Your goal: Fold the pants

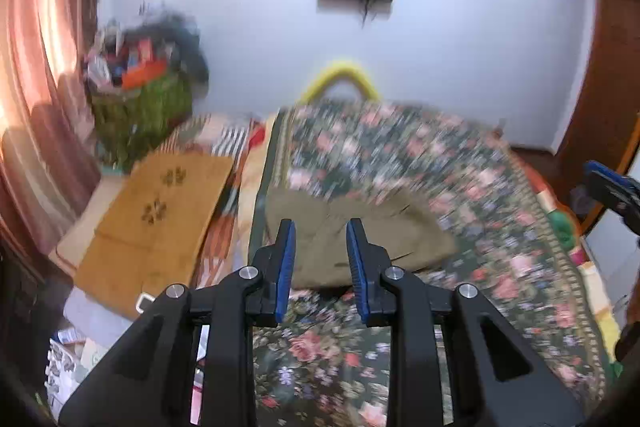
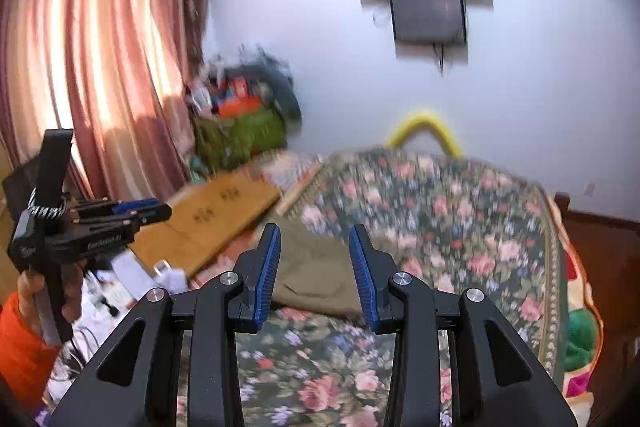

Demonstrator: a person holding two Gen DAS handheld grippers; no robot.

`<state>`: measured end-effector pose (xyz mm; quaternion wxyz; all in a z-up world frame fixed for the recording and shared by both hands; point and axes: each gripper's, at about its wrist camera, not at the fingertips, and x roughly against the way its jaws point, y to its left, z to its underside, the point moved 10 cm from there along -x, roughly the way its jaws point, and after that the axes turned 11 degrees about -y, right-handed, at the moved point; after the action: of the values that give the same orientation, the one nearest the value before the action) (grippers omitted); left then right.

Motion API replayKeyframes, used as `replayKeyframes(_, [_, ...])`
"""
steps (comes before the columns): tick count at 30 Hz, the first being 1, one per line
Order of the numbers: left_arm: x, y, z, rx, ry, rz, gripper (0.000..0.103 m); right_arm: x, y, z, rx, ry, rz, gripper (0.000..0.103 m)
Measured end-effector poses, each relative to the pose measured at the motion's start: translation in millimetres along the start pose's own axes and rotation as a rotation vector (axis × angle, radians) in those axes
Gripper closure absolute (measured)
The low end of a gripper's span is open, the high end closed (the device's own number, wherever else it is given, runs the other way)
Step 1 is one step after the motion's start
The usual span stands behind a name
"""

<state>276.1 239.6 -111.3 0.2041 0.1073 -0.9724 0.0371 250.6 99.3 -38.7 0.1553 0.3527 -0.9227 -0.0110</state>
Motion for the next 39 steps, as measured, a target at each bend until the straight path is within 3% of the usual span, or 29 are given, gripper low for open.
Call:
replayKeyframes(6, [96, -35, -28, -0.033, -0.166, 0.027, 0.076, 67, 37, -30, 0.009, -0.133, -0.047, 0.071])
replayKeyframes(12, [164, -58, -29, -0.041, -0.283, 0.034, 0.074, 111, 60, -36, 0.030, -0.219, -0.040, 0.071])
replayKeyframes(14, [179, -64, -27, -0.042, -0.305, 0.050, 0.057, 123, 66, -34, 0.037, -0.235, -0.027, 0.069])
replayKeyframes(18, [209, -74, -24, -0.059, -0.371, 0.036, 0.042, 134, 71, -30, 0.055, -0.254, 0.003, 0.052])
replayKeyframes(21, [220, -77, -22, -0.045, -0.388, 0.034, 0.018, 136, 68, -31, 0.058, -0.267, 0.035, 0.034])
replayKeyframes(23, [225, -77, -21, -0.031, -0.400, 0.024, 0.012, 139, 65, -31, 0.052, -0.277, 0.051, 0.020])
replayKeyframes(28, [230, -75, -17, -0.005, -0.400, 0.021, 0.003, 144, 57, -33, 0.046, -0.290, 0.101, 0.000])
replayKeyframes(39, [230, -74, -14, 0.000, -0.398, 0.010, 0.000, 156, 58, -22, 0.047, -0.280, 0.122, 0.000])
